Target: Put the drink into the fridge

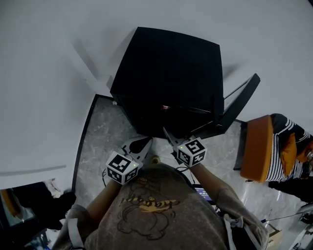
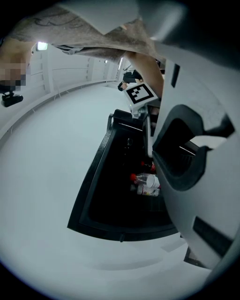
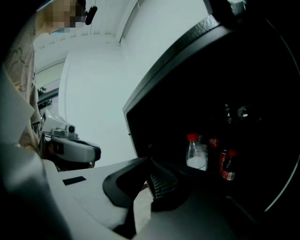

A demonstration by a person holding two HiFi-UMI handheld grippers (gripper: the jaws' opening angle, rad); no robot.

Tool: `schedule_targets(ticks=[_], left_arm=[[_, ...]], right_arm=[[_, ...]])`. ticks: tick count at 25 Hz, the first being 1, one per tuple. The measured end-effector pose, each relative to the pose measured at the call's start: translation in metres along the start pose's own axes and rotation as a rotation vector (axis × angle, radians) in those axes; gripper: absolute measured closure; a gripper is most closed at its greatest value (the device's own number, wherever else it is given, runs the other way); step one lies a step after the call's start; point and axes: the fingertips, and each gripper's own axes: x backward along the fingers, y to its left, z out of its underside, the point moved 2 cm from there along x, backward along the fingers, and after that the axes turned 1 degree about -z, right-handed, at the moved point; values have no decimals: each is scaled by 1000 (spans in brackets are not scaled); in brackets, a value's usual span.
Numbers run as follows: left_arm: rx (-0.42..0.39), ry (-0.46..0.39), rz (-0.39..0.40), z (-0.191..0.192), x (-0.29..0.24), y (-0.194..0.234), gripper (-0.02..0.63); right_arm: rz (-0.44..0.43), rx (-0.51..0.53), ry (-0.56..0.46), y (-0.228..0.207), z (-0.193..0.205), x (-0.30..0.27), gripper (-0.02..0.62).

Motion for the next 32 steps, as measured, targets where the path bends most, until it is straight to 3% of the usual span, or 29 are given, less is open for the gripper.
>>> schedule_targets(ticks=[7,12,21,32], left_arm=[[-9,-19,19,-10,-2,-6,601],[-14,-32,25,-15,-2,-10,601],[-6,-52,-2,-19,-3,-8,601],[16,-60,-37,-14,-4,-9,600]], right_arm=[[-75,-14,-27,38,-21,32,575],[-79,1,-34,50,-25,50,575],[-79,51,-21,45,-18,53,575],[-60,38,-1,33,-6,55,577]])
